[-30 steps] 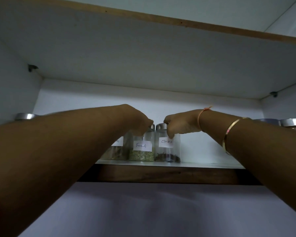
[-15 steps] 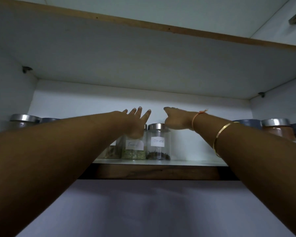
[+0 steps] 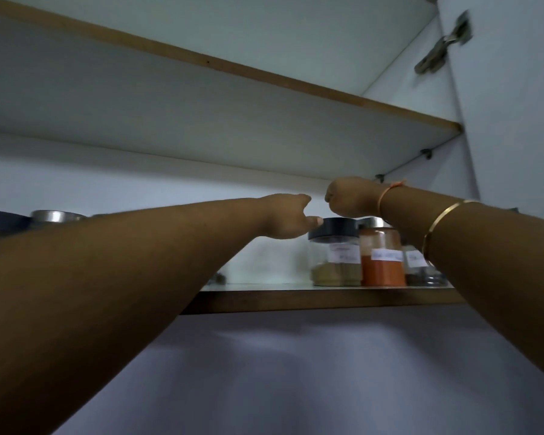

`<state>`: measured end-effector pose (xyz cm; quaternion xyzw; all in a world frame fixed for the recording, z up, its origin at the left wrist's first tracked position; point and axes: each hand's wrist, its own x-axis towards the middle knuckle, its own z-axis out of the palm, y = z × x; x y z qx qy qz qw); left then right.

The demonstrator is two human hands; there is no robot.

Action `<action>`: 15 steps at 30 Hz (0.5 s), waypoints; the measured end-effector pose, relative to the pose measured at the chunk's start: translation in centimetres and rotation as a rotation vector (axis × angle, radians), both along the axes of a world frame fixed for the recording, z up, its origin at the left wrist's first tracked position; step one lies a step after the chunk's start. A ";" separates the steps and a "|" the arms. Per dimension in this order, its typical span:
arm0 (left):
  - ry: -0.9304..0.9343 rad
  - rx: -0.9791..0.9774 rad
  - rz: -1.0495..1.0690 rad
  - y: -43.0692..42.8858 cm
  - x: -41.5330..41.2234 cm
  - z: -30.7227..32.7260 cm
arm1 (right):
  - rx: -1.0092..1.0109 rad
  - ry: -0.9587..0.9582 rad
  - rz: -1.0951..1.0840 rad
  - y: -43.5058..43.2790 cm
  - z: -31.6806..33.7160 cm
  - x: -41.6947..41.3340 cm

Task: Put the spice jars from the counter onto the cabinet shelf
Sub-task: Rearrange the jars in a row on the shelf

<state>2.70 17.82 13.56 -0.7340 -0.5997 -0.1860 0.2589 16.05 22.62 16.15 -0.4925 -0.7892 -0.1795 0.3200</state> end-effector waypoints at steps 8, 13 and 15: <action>0.008 0.087 -0.001 1.4 5.3 0.0 | -0.089 -0.050 -0.036 0.8 -0.5 5.9; 0.011 0.034 0.011 2.1 6.4 -0.2 | -0.140 -0.116 -0.003 1.2 -1.6 6.5; 0.017 0.013 0.025 2.4 6.8 -0.3 | -0.130 -0.149 0.005 1.6 -1.8 6.9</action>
